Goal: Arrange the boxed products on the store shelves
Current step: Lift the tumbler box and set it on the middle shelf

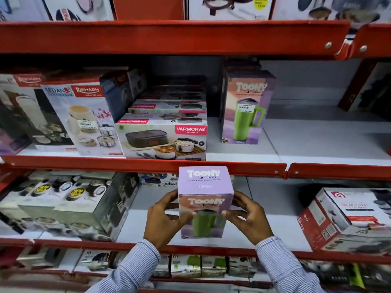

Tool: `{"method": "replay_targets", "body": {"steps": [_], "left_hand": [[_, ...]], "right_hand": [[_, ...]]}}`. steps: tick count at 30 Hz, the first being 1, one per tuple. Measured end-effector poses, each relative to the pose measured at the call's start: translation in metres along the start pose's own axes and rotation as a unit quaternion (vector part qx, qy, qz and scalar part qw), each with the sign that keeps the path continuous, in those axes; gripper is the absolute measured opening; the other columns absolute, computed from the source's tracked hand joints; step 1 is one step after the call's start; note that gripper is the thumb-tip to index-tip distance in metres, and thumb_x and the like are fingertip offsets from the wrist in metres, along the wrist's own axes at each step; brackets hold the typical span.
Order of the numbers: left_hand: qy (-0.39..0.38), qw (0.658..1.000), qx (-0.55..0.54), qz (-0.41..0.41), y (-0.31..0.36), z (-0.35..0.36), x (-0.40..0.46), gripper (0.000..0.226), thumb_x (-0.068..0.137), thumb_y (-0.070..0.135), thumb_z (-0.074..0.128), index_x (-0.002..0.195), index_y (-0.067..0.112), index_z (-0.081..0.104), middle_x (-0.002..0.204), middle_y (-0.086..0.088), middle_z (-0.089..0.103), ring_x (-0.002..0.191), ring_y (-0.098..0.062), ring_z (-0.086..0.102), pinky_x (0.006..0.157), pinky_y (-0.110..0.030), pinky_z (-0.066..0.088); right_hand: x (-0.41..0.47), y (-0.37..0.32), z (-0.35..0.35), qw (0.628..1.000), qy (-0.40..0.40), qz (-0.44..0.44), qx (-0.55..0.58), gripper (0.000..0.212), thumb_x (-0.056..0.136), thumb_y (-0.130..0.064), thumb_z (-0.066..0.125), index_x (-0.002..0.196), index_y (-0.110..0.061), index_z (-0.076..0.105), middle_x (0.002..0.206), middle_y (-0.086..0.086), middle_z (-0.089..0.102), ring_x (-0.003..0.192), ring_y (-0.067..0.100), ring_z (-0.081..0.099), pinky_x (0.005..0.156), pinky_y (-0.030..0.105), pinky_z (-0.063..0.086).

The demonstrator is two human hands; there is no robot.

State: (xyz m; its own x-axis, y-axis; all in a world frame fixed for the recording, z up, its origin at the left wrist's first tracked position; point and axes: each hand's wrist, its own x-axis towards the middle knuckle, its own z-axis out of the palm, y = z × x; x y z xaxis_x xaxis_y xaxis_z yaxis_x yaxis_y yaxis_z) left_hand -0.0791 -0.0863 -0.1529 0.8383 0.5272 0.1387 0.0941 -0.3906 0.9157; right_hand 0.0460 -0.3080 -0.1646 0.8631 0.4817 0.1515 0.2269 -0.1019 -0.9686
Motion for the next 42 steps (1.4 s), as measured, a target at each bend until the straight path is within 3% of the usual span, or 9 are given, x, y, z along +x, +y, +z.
{"method": "replay_targets", "body": {"steps": [3, 7, 13, 15, 19, 24, 27, 32, 42], "left_hand": [[0.023, 0.998, -0.016, 0.058, 0.029, -0.006, -0.008, 0.07, 0.065, 0.037, 0.091, 0.13, 0.027, 0.066, 0.113, 0.016, 0.077, 0.101, -0.005, 0.073, 0.069, -0.016, 0.062], [0.065, 0.986, -0.036, 0.149, 0.085, -0.014, -0.01, 0.078, 0.061, 0.064, 0.083, 0.131, 0.036, 0.063, 0.115, 0.025, 0.075, 0.099, -0.005, 0.073, 0.069, -0.017, 0.062], [0.095, 0.953, -0.063, 0.281, 0.165, 0.0, 0.014, 0.065, 0.072, 0.049, 0.084, 0.128, 0.02, 0.066, 0.114, 0.011, 0.077, 0.098, -0.01, 0.075, 0.078, -0.024, 0.062], [0.087, 0.949, -0.065, 0.296, 0.181, 0.011, 0.027, 0.068, 0.074, 0.045, 0.084, 0.132, 0.017, 0.064, 0.118, 0.01, 0.076, 0.102, -0.007, 0.074, 0.079, -0.02, 0.061], [0.068, 0.956, -0.069, 0.277, 0.188, 0.036, 0.053, 0.065, 0.077, 0.033, 0.086, 0.135, 0.016, 0.061, 0.118, 0.007, 0.077, 0.101, 0.0, 0.074, 0.079, -0.013, 0.059], [0.05, 0.974, -0.037, 0.219, 0.183, 0.063, 0.091, 0.066, 0.08, 0.035, 0.083, 0.139, 0.021, 0.057, 0.122, 0.008, 0.075, 0.108, -0.004, 0.072, 0.097, -0.036, 0.06], [0.044, 0.978, -0.024, 0.204, 0.187, 0.073, 0.11, 0.067, 0.08, 0.037, 0.082, 0.141, 0.025, 0.057, 0.121, 0.007, 0.077, 0.108, -0.009, 0.074, 0.099, -0.041, 0.059], [0.026, 0.983, 0.002, 0.182, 0.184, 0.077, 0.115, 0.07, 0.084, 0.043, 0.077, 0.145, 0.019, 0.053, 0.127, 0.003, 0.075, 0.113, -0.012, 0.072, 0.101, -0.04, 0.059], [0.028, 0.985, 0.038, 0.168, 0.196, 0.077, 0.121, 0.065, 0.085, 0.046, 0.075, 0.141, 0.016, 0.058, 0.127, 0.001, 0.075, 0.113, -0.015, 0.072, 0.099, -0.04, 0.059]], "right_hand": [[-0.01, -0.034, -0.012, 0.998, 0.021, -0.057, 0.008, 0.056, 0.075, -0.02, 0.085, 0.127, -0.027, 0.064, 0.118, -0.011, 0.075, 0.11, 0.011, 0.071, 0.082, 0.02, 0.059], [-0.018, -0.09, -0.036, 0.987, 0.067, -0.147, 0.02, 0.057, 0.071, -0.037, 0.083, 0.125, -0.031, 0.066, 0.115, -0.012, 0.076, 0.103, 0.011, 0.073, 0.079, 0.021, 0.06], [0.001, -0.148, -0.086, 0.964, 0.105, -0.239, 0.042, 0.055, 0.073, -0.031, 0.082, 0.124, -0.02, 0.064, 0.115, 0.001, 0.075, 0.098, 0.022, 0.075, 0.076, 0.025, 0.061], [0.014, -0.156, -0.099, 0.963, 0.111, -0.243, 0.043, 0.05, 0.073, -0.024, 0.081, 0.121, -0.023, 0.066, 0.114, 0.002, 0.076, 0.099, 0.024, 0.074, 0.078, 0.025, 0.06], [0.043, -0.151, -0.115, 0.966, 0.117, -0.228, 0.015, 0.05, 0.078, -0.011, 0.08, 0.125, -0.02, 0.065, 0.116, 0.0, 0.075, 0.108, 0.018, 0.071, 0.086, 0.027, 0.06], [0.085, -0.137, -0.126, 0.979, 0.108, -0.173, -0.009, 0.055, 0.083, -0.003, 0.075, 0.133, -0.02, 0.06, 0.125, 0.0, 0.071, 0.118, 0.014, 0.067, 0.094, 0.028, 0.057], [0.107, -0.134, -0.138, 0.982, 0.102, -0.156, -0.037, 0.056, 0.086, -0.007, 0.074, 0.138, -0.018, 0.056, 0.126, 0.001, 0.069, 0.118, 0.015, 0.065, 0.089, 0.014, 0.054], [0.112, -0.125, -0.137, 0.983, 0.107, -0.138, -0.055, 0.055, 0.088, -0.012, 0.072, 0.14, -0.017, 0.055, 0.125, 0.002, 0.071, 0.117, 0.016, 0.066, 0.101, 0.033, 0.052], [0.124, -0.124, -0.141, 0.985, 0.104, -0.118, -0.074, 0.053, 0.09, -0.016, 0.07, 0.141, -0.017, 0.054, 0.126, 0.002, 0.07, 0.118, 0.018, 0.065, 0.099, 0.03, 0.05]]}}
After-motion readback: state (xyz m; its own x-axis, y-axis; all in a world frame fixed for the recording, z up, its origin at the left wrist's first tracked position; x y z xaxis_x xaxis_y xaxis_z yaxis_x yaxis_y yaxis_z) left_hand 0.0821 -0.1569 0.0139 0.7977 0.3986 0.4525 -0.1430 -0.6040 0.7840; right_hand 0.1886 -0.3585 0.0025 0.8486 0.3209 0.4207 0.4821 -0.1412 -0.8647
